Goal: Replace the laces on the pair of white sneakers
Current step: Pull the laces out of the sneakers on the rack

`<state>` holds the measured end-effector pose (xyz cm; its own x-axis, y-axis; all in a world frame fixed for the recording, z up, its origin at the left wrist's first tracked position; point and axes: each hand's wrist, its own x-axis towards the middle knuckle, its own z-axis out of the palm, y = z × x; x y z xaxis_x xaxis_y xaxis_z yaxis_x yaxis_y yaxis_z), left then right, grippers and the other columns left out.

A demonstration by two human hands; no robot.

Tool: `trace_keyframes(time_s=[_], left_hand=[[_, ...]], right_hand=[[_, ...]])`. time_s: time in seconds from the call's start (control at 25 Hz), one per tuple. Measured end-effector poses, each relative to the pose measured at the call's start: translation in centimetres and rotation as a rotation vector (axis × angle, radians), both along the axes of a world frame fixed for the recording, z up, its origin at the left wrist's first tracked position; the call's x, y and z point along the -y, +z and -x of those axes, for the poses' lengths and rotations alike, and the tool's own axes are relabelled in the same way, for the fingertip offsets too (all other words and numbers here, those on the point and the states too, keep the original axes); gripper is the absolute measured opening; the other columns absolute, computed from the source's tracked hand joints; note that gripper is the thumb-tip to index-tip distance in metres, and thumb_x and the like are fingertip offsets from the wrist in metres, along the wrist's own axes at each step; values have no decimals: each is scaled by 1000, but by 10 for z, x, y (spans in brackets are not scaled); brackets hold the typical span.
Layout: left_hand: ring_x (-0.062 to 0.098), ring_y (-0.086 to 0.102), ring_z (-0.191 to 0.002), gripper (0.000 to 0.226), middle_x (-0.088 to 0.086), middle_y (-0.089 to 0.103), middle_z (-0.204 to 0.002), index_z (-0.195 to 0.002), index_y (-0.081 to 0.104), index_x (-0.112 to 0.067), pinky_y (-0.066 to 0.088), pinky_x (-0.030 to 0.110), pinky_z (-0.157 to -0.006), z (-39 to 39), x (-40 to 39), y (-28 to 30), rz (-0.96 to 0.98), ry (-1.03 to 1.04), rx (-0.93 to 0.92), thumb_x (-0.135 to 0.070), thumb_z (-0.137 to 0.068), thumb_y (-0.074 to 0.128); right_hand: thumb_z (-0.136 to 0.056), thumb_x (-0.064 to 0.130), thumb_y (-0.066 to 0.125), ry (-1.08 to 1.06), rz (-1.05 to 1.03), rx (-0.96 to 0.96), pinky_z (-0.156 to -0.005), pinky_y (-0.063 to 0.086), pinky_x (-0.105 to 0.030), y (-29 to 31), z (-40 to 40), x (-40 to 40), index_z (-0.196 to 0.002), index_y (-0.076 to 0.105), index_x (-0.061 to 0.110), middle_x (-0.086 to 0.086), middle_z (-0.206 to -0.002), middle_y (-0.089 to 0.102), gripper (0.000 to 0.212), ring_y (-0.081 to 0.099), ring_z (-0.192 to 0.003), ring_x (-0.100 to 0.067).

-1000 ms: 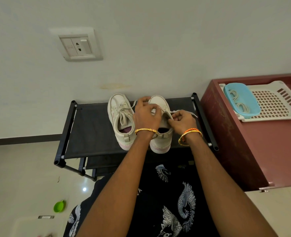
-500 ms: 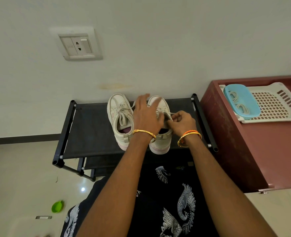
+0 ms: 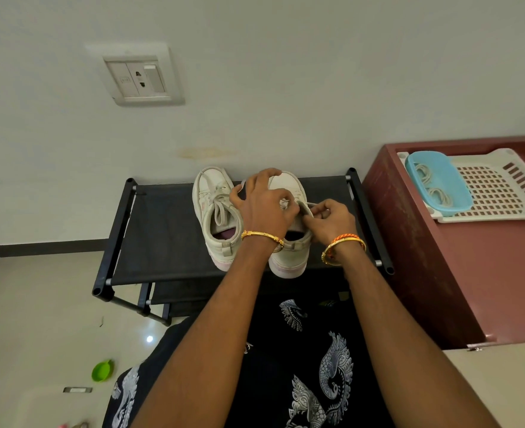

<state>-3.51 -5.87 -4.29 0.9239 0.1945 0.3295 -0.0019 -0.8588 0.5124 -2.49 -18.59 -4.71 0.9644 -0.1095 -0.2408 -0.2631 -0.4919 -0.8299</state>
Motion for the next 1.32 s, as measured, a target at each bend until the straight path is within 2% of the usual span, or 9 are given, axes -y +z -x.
trace_keyframes(time_s=[0.2,0.32,0.44,0.6,0.72,0.88,1.08,1.2,1.32], left_hand=[[11,43,-118,5,-7,48,-127,-72,69,-22,14,35,-97,2,-16,11,225,132,27,-27,-73,71],[10,44,-116,11,-5,49,-121,-69,60,-22,15,34,-96,1,-28,14,322,320,65,-25,-74,68],[17,42,-121,9,0,48,-123,-84,61,-20,17,43,-105,1,-35,10,288,398,-27,-27,-78,64],[24,32,-131,52,6,28,-144,-126,51,-26,16,50,-108,6,-22,10,79,123,-57,-33,-76,64],[23,23,-137,43,6,30,-146,-121,57,-25,14,46,-108,6,-1,5,-164,-206,-219,-35,-80,59],[21,35,-129,27,4,41,-139,-112,62,-16,19,44,-107,-5,7,-4,-213,-174,-195,-25,-89,51],[17,49,-97,7,9,37,-139,-81,59,-3,39,28,-79,-6,6,-9,201,-229,-55,-9,-80,62],[10,43,-100,13,9,46,-128,-79,48,-9,38,23,-81,-4,5,-6,401,-194,-17,-5,-81,60],[16,54,-103,21,10,59,-113,-73,42,-14,46,27,-81,-4,-3,-5,578,-82,26,-4,-84,56]], right_hand=[[-78,13,71,-5,4,-4,-75,58,-36,-1,1,-1,-91,59,12,-4,-80,63,18,64,-75,-20],[-76,15,72,-24,3,-18,-72,57,-34,-1,1,1,-89,60,12,-7,-84,66,18,65,-76,-22],[-75,17,74,-55,11,-27,-73,57,-35,-2,0,1,-88,60,12,-9,-86,67,20,67,-78,-24],[-77,18,73,-28,34,-29,-74,57,-35,-2,-1,1,-90,60,11,-9,-89,67,20,67,-79,-24],[-77,18,72,-16,44,-14,-73,57,-33,-1,-2,2,-87,60,13,-6,-84,65,17,66,-79,-22],[-77,14,71,11,41,-18,-74,58,-37,-2,-2,2,-88,60,12,-4,-79,63,16,66,-77,-21],[-78,15,69,1,68,13,-67,57,-33,-3,-1,-1,-86,60,11,-5,-76,63,12,64,-72,-21],[-79,17,69,-6,79,19,-68,56,-33,-2,0,0,-85,60,12,-3,-76,62,12,63,-72,-20],[-78,18,70,-13,98,19,-70,56,-34,-1,1,-1,-84,60,13,-4,-77,63,12,63,-74,-20]])
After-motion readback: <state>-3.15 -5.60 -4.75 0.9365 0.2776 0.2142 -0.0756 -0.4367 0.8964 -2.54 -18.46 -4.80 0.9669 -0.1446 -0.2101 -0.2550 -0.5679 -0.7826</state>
